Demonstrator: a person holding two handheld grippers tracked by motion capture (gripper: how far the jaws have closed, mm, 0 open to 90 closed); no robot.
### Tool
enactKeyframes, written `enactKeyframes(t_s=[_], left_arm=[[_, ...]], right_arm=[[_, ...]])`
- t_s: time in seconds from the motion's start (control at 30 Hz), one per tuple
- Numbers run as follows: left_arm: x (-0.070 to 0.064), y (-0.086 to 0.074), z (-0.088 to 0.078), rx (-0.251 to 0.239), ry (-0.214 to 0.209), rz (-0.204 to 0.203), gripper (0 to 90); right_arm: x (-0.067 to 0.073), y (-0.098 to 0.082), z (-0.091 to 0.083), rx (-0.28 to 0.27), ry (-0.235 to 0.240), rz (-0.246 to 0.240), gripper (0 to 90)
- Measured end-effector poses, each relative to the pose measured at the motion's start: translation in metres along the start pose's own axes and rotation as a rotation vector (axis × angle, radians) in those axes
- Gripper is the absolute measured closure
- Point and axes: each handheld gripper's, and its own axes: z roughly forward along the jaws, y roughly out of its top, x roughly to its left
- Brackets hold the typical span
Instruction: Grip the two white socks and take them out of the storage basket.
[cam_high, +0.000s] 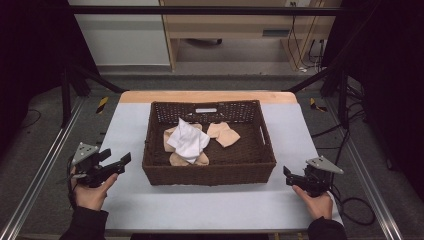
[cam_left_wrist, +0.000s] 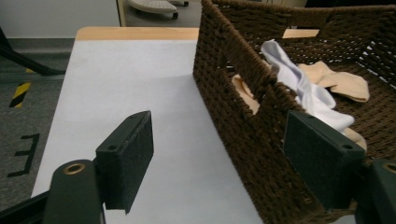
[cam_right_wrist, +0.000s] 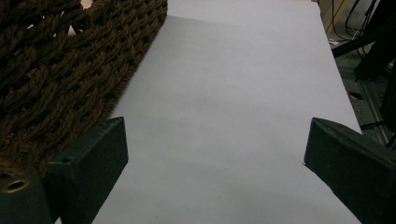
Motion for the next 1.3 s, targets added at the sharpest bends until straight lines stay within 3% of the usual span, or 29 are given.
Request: enactKeyframes(t_s=[0.63, 1.3], left_arm=[[-0.036, 0.052, 0.003, -0.083, -0.045, 0.070, 27.8], [-0.078, 0.086, 0.043, -0.048, -0.035, 0.148, 31.6]], right_arm=[[-0.001, 0.002, -0.003, -0.012, -0.009, -0.004, 6.6], [0.000, 0.002, -0.001, -0.006, -0.007, -0.006, 7.1]])
